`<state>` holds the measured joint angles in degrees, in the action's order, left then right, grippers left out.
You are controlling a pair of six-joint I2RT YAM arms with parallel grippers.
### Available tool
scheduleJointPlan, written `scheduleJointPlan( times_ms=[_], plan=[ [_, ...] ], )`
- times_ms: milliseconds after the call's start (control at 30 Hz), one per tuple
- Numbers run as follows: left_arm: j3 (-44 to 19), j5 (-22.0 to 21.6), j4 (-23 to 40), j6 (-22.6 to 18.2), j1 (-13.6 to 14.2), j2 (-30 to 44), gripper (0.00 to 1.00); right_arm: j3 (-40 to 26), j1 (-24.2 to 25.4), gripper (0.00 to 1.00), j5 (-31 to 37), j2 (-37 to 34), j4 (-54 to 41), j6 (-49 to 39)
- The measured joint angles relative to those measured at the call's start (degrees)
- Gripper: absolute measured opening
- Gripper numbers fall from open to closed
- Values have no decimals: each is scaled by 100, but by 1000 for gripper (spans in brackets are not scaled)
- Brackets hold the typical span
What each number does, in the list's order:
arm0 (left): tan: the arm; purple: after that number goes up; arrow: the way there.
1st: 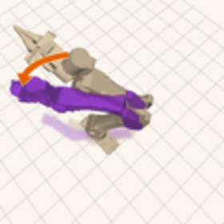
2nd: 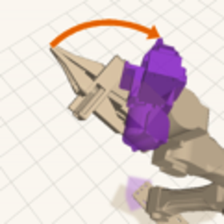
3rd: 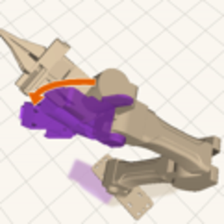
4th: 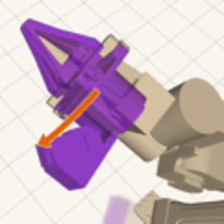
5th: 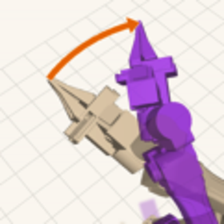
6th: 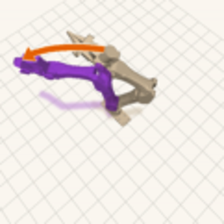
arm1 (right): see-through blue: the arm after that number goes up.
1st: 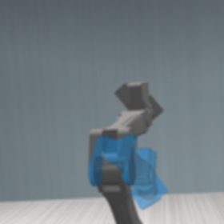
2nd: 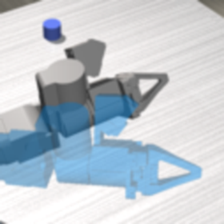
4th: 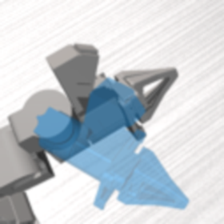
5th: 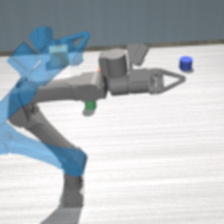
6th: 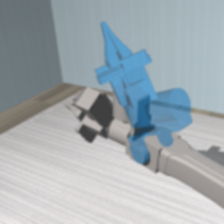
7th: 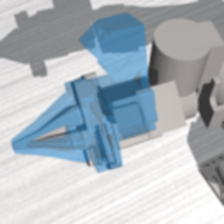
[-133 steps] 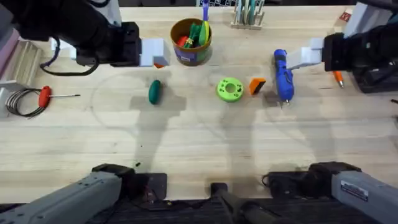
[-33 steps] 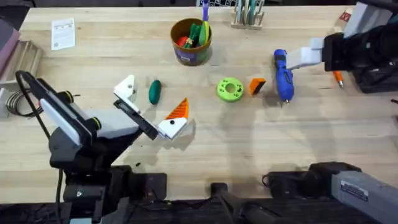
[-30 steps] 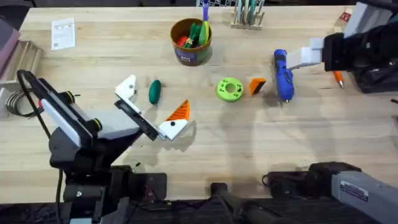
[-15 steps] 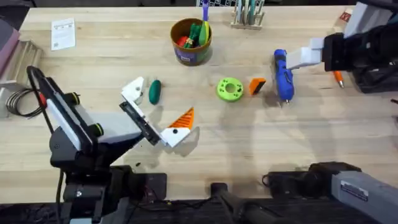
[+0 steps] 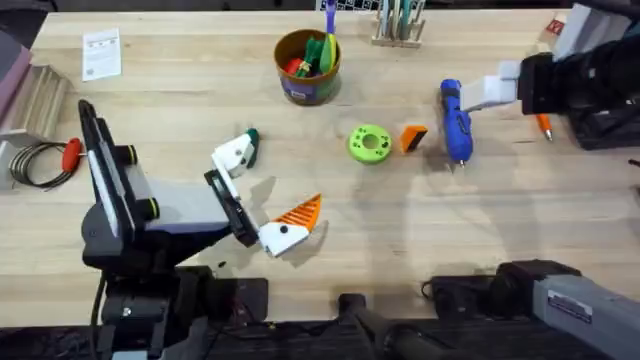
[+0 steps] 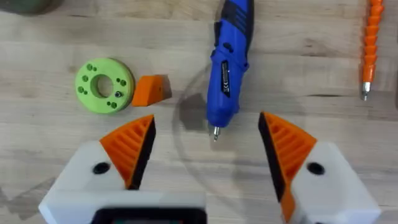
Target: Pick up the gripper from the table and insert it into the empty holder that is missing its gripper. Then pick up a screw, insert it into the mounting hole, and use the screwdriver to tighten it. Finally, clean up the table by picking up the vegetable and placing it into the bucket.
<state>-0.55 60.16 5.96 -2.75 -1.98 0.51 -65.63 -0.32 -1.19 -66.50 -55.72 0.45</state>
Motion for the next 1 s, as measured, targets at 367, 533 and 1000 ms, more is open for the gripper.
scheduleJointPlan(
  times_ms=[367,533,1000],
  plan=[
    [-1,350,56,199,0,0,985,0,0,986,0,0,2,0],
    [-1,490,87,220,0,1,987,0,0,986,0,0,2,0],
    [-1,653,111,237,0,2,985,0,0,987,0,0,2,0]
  ],
)
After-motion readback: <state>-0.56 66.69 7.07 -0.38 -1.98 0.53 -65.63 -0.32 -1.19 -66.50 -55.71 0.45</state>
